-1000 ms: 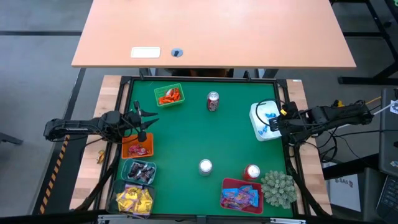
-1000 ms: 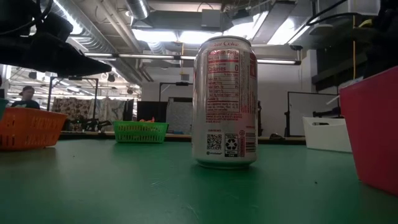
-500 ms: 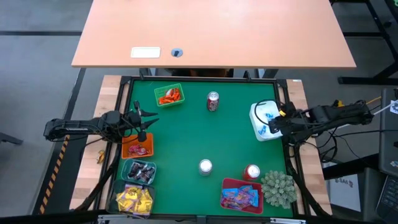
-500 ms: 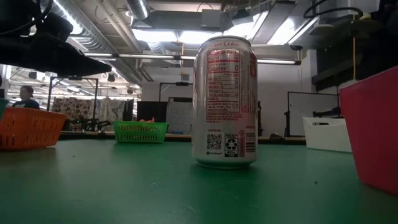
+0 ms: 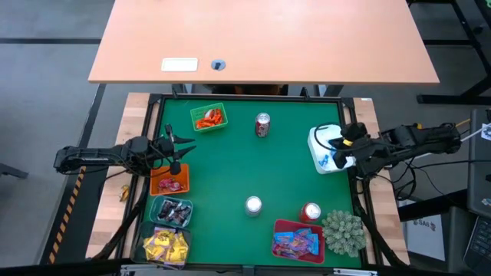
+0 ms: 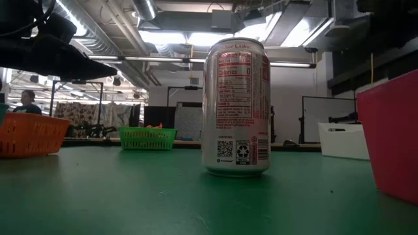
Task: Sort candy
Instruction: Return to Home Position
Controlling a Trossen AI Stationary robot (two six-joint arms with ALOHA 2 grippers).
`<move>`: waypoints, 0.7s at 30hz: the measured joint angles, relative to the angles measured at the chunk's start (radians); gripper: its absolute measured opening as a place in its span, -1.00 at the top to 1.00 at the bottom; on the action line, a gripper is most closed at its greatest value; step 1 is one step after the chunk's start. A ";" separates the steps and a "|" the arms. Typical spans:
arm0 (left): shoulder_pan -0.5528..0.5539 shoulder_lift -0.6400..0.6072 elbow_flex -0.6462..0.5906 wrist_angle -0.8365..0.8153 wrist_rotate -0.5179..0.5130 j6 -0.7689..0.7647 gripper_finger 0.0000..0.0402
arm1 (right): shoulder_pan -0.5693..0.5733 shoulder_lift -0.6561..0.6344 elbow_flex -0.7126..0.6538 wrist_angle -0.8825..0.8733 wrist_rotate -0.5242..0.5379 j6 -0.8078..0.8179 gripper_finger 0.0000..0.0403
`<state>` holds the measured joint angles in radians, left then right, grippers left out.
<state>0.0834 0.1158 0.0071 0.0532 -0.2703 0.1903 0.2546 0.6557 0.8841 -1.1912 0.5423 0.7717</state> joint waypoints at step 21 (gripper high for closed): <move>0.000 0.000 0.000 0.000 -0.001 0.003 0.51 | 0.000 -0.274 -0.309 0.767 -0.195 -0.542 0.99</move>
<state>0.0834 0.1158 0.0074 0.0532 -0.2710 0.1932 0.2546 0.3813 0.5752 -0.4243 0.3472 0.2296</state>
